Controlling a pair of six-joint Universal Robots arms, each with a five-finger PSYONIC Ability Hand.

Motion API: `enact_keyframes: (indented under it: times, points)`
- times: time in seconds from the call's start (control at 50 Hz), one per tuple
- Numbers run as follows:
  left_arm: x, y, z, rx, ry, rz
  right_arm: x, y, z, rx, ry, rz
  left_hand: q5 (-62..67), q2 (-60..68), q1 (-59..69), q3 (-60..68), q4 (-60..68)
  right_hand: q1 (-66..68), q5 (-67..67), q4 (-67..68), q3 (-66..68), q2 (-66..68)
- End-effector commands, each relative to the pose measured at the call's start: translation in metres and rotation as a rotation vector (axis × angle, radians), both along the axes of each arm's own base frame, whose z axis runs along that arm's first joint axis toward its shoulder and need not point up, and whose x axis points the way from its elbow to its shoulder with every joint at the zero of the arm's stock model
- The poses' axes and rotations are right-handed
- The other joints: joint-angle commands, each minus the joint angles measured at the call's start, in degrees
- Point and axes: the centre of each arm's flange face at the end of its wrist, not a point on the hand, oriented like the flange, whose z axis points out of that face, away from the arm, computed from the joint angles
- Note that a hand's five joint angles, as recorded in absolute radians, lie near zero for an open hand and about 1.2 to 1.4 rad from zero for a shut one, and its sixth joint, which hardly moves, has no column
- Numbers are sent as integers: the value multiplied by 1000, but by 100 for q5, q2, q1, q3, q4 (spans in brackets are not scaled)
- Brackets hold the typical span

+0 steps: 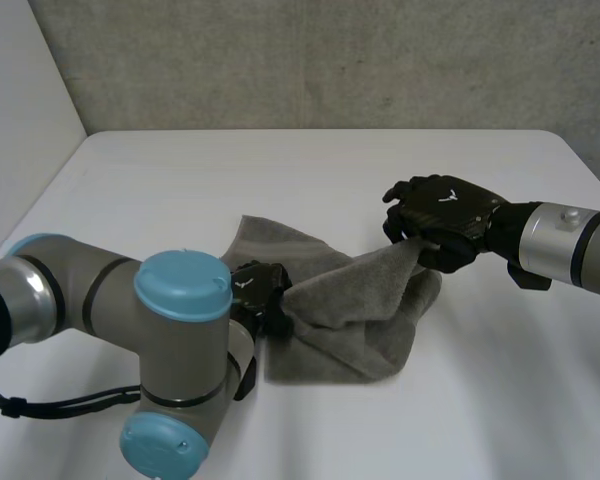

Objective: Fold the towel.

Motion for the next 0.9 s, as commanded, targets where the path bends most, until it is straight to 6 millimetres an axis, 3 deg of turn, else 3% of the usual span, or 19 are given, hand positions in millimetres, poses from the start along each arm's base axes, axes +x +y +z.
enact_keyframes:
  times: [0.02,0.16,0.24,0.26,0.3,0.32,0.36,0.44,0.48,0.6,0.64,0.66,0.68,0.7,0.72,0.74,0.76,0.8,0.9]
  points:
    - [4,-21,26,-84,-2,-58,3,0,-3,-51,53,50,678,825,1020,-252,-300,276,200,-37,-36,430]
    - [-7,-68,64,-310,-78,-183,22,-29,9,-299,120,111,678,825,1020,-252,-300,192,116,-37,-36,345]
    - [-13,-104,133,-577,-106,-172,46,-63,81,-632,19,-40,678,825,1020,-252,-300,158,82,-37,-36,312]
    - [-13,-104,133,-578,-106,-172,46,-63,81,-633,18,-41,678,825,1020,-252,-300,158,82,-37,-36,312]
    - [-14,-109,197,-771,-65,-141,48,-77,138,-810,-192,-192,678,825,1020,-252,-300,175,99,-37,-36,329]
    - [-14,-109,198,-772,-65,-141,48,-77,138,-811,-193,-193,678,825,1020,-252,-300,175,99,-37,-36,329]
    - [-7,-102,256,-926,-1,-104,32,-68,199,-908,-462,-284,678,825,1020,-252,-300,175,99,-37,-36,329]
    - [1,-94,286,-1007,27,-94,9,-58,218,-856,-582,-288,678,825,1020,-252,-300,175,99,-37,-36,329]
    - [2,-89,289,-1019,28,-114,1,-61,196,-762,-559,-278,678,825,1020,-252,-300,175,99,-37,-36,329]
    - [10,-80,235,-889,-79,-221,3,-44,159,-664,-475,-207,664,811,1006,-252,-300,158,82,-37,-36,312]
    - [15,-71,188,-802,-201,-283,4,-30,122,-590,-401,-160,146,293,488,-252,-300,158,82,-37,-36,312]
    - [15,-71,187,-802,-202,-284,4,-25,102,-557,-361,-142,142,289,484,-252,-300,141,66,-37,-36,295]
    - [18,-61,148,-729,-300,-339,4,-25,102,-556,-361,-141,-491,-344,-149,-252,-300,141,65,-37,-36,295]
    - [18,-61,148,-728,-301,-340,5,-19,79,-522,-315,-125,-497,-350,-155,-252,-300,141,65,-37,-36,295]
    - [19,-49,117,-670,-373,-392,4,-14,57,-489,-269,-118,-1230,-1083,-888,-252,-300,141,65,-37,-36,295]
    - [21,-37,94,-626,-426,-437,4,-14,57,-489,-269,-118,-2020,-1873,-1678,-252,-300,141,65,-37,-36,295]
    - [21,-37,94,-625,-427,-437,3,-8,36,-463,-220,-109,-2028,-1881,-1686,-252,-300,141,65,-37,-36,295]
    - [20,-10,42,-498,-495,-540,2,-3,17,-435,-172,-104,-3451,-3304,-3109,-252,-300,141,65,-37,-36,295]
    - [18,20,-6,-354,-531,-632,1,11,-51,-312,-20,-73,-4046,-3899,-3704,-252,-300,158,82,-37,-36,312]
